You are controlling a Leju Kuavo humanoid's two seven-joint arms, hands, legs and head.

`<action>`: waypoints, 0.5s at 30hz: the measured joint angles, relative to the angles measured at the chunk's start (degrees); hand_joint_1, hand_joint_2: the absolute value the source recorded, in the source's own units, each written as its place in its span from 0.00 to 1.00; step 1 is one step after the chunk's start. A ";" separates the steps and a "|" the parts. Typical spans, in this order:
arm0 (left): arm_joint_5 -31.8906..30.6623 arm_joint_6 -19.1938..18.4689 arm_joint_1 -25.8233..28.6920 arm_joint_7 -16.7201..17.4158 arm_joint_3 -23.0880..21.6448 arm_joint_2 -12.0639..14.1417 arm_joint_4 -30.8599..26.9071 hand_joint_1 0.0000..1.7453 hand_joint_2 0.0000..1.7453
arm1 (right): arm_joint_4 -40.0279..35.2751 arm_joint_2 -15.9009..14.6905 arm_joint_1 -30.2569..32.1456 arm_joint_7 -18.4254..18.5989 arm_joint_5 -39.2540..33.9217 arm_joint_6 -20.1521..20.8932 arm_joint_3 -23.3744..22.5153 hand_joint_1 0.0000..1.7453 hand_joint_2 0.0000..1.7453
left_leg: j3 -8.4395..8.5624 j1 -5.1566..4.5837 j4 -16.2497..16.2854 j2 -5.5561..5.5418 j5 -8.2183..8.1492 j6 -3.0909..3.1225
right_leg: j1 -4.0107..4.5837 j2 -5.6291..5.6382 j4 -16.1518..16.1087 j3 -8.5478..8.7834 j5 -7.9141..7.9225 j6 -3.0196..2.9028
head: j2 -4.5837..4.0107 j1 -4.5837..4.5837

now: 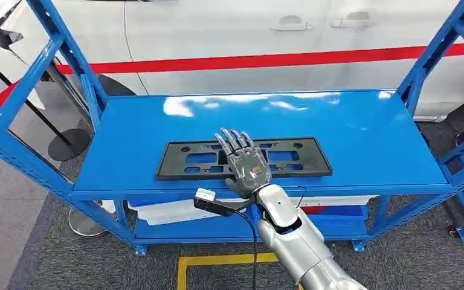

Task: Take the parts from the cabinet and place them on the table.

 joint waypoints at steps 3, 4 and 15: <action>0.00 -0.02 -0.09 -0.04 0.02 0.00 0.00 0.00 0.00 | -0.18 0.09 0.00 -0.04 0.18 0.48 -0.11 0.00 1.00 | 5.60 0.00 -12.52 0.04 7.54 0.48 | 0.00 0.20 0.34 0.40 -0.46 0.32 | 0.00 0.00; -0.02 -0.02 -0.15 -0.04 0.02 0.00 0.00 0.00 0.00 | -0.31 0.13 -0.02 -0.13 0.35 0.85 -0.22 0.00 1.00 | 7.43 -0.07 -16.51 0.09 7.86 0.97 | 0.01 0.18 0.34 0.49 -0.57 0.51 | 0.00 0.00; -2.54 -1.66 -0.80 1.24 0.02 0.02 0.00 0.00 0.00 | -0.46 0.74 -1.76 1.11 3.58 6.23 -2.16 0.00 1.00 | 7.91 -0.06 -18.14 0.08 8.58 3.43 | 0.00 0.12 17.43 -8.00 -7.52 2.96 | 0.02 0.00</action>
